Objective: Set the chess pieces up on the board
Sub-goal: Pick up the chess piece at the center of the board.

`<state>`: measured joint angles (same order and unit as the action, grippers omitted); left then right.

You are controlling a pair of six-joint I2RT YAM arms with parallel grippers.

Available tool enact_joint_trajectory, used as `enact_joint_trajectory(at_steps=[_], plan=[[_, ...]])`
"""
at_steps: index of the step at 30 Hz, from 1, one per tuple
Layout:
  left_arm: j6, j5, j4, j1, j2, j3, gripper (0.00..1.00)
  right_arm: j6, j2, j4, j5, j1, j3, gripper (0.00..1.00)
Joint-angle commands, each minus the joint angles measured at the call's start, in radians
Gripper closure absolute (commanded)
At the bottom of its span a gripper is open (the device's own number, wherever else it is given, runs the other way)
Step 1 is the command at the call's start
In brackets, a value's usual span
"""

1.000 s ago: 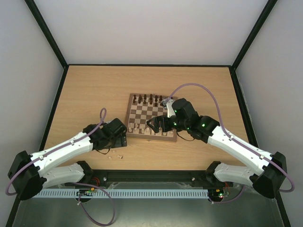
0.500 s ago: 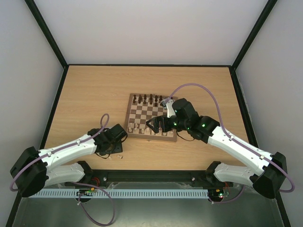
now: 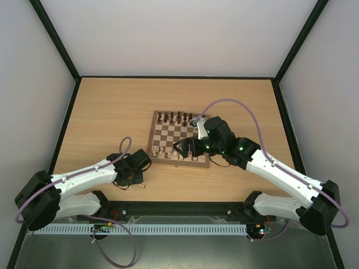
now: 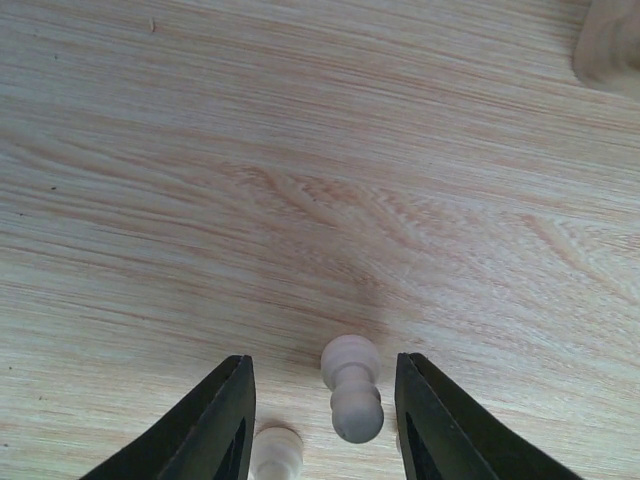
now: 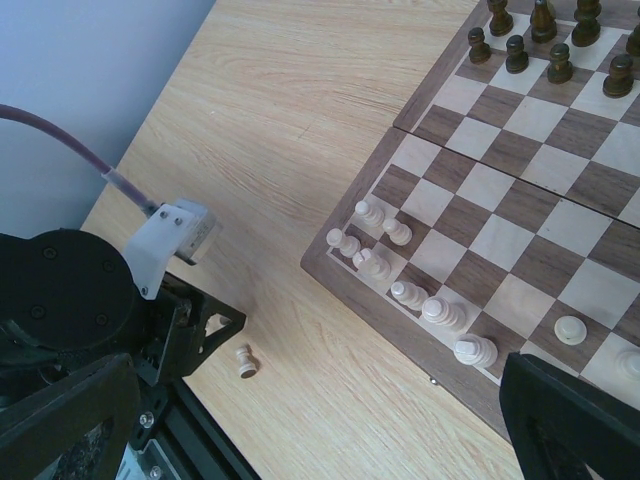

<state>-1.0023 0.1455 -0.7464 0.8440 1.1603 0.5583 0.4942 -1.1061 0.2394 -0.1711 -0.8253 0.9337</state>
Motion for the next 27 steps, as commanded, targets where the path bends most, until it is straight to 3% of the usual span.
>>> enact_joint_trajectory(at_steps=[1,10,16,27], plan=[[-0.006,0.002,-0.006,0.005,0.008,-0.007,0.60,-0.005,0.006,-0.009,-0.004,-0.005,-0.014,0.00],[-0.002,-0.007,0.005,0.011,0.021,-0.003,0.79,-0.004,0.008,-0.008,0.000,-0.005,-0.014,0.00],[0.004,0.002,-0.026,0.014,0.022,0.029,0.85,-0.004,0.006,-0.006,0.002,-0.005,-0.013,0.00],[0.198,0.057,-0.101,-0.040,0.209,0.398,0.84,-0.008,0.049,0.000,0.033,-0.005,-0.013,0.00]])
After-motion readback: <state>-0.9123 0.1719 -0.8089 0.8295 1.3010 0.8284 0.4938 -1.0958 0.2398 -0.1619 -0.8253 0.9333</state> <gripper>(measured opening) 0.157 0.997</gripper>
